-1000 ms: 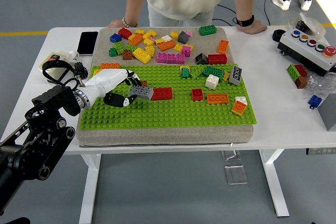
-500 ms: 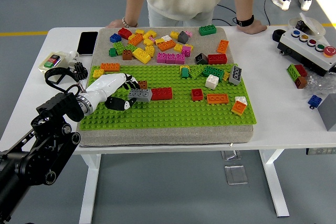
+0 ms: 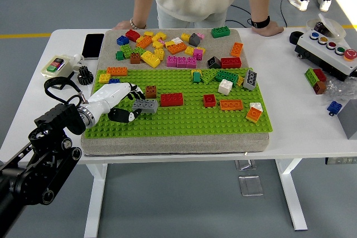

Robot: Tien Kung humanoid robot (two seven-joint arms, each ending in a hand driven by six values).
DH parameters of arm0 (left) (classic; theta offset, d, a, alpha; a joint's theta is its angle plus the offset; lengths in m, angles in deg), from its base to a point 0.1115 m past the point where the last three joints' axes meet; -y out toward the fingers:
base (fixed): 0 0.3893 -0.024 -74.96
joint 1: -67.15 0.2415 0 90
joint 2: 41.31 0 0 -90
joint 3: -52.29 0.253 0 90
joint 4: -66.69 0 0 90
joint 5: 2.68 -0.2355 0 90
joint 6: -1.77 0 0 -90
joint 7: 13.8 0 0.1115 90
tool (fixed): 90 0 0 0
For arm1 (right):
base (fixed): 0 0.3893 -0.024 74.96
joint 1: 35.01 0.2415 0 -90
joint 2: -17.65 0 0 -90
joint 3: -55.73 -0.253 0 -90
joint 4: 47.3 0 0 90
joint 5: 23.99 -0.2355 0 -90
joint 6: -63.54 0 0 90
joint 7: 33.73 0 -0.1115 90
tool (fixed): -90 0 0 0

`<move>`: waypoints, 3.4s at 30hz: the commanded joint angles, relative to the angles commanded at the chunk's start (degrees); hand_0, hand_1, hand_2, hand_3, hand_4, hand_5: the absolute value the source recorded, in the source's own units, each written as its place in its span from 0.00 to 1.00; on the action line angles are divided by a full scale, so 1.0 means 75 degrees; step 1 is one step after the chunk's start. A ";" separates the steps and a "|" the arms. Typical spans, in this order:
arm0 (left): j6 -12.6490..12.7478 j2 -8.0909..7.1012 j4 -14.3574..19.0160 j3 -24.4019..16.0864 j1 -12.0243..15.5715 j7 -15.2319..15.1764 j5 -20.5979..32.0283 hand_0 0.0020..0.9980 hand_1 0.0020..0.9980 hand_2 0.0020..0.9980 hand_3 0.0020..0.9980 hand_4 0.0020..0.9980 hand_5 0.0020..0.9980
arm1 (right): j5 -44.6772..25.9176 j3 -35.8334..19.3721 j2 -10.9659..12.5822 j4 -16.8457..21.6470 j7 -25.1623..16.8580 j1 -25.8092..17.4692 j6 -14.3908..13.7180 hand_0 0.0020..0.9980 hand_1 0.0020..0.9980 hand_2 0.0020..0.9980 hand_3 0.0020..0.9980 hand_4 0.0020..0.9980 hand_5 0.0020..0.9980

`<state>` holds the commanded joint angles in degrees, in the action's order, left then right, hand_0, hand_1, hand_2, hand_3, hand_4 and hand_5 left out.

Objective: Pick up the brick,pile it on top of brick,press brick,pick up the brick,pile it on top of brick,press brick

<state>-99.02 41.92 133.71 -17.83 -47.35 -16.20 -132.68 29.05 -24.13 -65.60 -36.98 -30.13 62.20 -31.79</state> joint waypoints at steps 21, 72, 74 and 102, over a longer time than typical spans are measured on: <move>0.0095 0.0118 -0.0010 0.0088 0.0135 0.0510 0.0000 0.65 0.63 0.62 0.56 0.56 0.16 | -0.0017 -0.0009 -0.0024 0.0000 0.0039 -0.0038 -0.0003 0.75 0.69 0.73 0.74 1.00 0.64; 0.0085 0.0090 0.0233 0.0180 0.0173 0.0363 0.0000 0.75 0.72 0.75 0.64 0.85 0.33 | -0.0041 0.0016 -0.0046 0.0000 0.0037 -0.0061 -0.0048 0.76 0.69 0.73 0.74 1.00 0.64; 0.0133 0.0053 0.0262 0.0204 0.0176 0.0255 0.0000 0.82 0.79 0.80 0.81 0.95 0.37 | -0.0043 0.0011 -0.0044 0.0000 0.0041 -0.0068 -0.0044 0.75 0.69 0.73 0.74 1.00 0.64; 0.1269 0.0093 -0.0993 0.0428 -0.0231 -0.0467 0.0000 0.88 0.83 0.83 0.84 0.95 0.34 | -0.0031 0.0076 -0.0082 0.0000 0.0073 -0.0020 -0.0034 0.75 0.69 0.73 0.74 1.00 0.64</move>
<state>-89.51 42.61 126.26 -14.63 -49.09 -19.70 -132.68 28.82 -23.56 -66.21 -36.98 -29.59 62.05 -32.04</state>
